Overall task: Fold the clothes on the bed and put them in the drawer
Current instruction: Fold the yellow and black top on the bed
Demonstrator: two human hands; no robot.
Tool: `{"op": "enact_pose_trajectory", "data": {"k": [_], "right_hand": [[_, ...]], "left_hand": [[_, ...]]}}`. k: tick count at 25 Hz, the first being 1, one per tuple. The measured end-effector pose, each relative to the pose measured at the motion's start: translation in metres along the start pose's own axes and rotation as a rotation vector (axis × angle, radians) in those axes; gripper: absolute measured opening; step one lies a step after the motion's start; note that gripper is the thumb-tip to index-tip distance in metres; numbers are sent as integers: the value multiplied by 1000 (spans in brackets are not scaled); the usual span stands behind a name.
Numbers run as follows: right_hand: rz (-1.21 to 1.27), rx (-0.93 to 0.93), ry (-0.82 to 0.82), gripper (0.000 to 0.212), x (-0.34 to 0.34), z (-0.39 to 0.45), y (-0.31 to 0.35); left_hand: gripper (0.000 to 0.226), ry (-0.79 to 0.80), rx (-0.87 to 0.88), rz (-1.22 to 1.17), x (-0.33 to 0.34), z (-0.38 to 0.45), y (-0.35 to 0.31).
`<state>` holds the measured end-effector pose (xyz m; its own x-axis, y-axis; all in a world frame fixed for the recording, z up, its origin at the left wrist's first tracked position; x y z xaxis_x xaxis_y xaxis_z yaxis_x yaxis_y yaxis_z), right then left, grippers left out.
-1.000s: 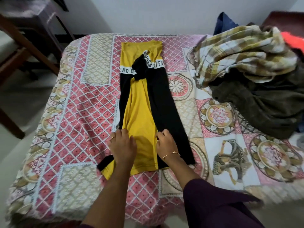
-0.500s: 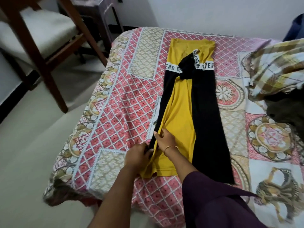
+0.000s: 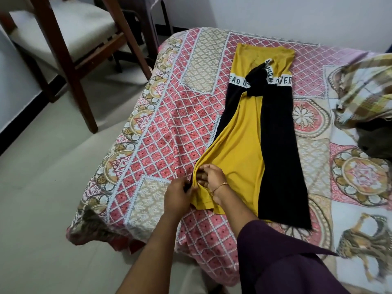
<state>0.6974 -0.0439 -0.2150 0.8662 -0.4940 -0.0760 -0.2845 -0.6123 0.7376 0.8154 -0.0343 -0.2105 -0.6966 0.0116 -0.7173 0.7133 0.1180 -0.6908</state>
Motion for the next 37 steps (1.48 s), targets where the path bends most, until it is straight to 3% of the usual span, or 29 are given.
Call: {"op": "enact_pose_trajectory", "data": {"k": [2, 4, 8, 11, 13, 16, 18, 21, 23, 24, 25, 28, 31, 34, 37], "right_hand": [[84, 67, -27, 19, -3, 2, -11], [-34, 31, -86, 13, -4, 5, -19], [-666, -287, -55, 48, -1, 2, -16], [-997, -448, -5, 50, 1, -6, -14], [-1175, -497, -53, 43, -3, -12, -16], [-1509, -638, -126, 42, -10, -19, -20], [-1626, -702, -86, 47, -13, -17, -21], [-1694, -641, -2, 57, -12, -13, -22], [-1726, -627, 40, 63, -10, -11, -21], [-1728, -622, 67, 66, -11, -11, -18], [-1696, -616, 87, 67, -13, -11, -14], [-1420, -581, 77, 53, -22, -11, -3], [-1170, -596, 58, 43, -27, -9, -1], [-844, -485, 97, 38, -23, -7, -12], [-424, -231, 110, 27, -19, -11, -18]], "left_hand": [[12, -76, -47, -50, -2, 1, 5], [15, -113, -149, -133, -5, -1, 11], [35, -251, -394, -323, -3, -6, 26], [32, -344, -608, -465, 2, -8, 22], [22, -331, -507, -380, -2, -12, 11], [24, -96, -9, -109, -8, -10, 5], [28, -27, 122, 56, -14, -4, 10], [35, -305, 26, 116, -31, -7, 6], [39, -554, -80, -28, -39, -18, -5], [40, -598, -90, -84, -39, -19, -11], [40, -534, -68, -70, -33, -17, -17], [38, -207, 34, 150, -6, -12, -16], [40, -25, 19, 222, 8, -7, -8], [24, -43, -15, 267, 12, -8, -8], [26, -192, -28, -84, 5, -18, -15]]}}
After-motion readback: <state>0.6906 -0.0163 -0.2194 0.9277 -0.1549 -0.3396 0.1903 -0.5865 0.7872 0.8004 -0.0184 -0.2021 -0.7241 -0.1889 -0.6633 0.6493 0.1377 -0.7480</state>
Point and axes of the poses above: each hand's wrist, its own z-axis towards the middle knuckle, its own x-axis out of the palm, y = z × x, the point moved 4 cm from there along z, towards the middle knuckle, and after that the axes turned 12 degrees about -y, right-handed, at the moved point
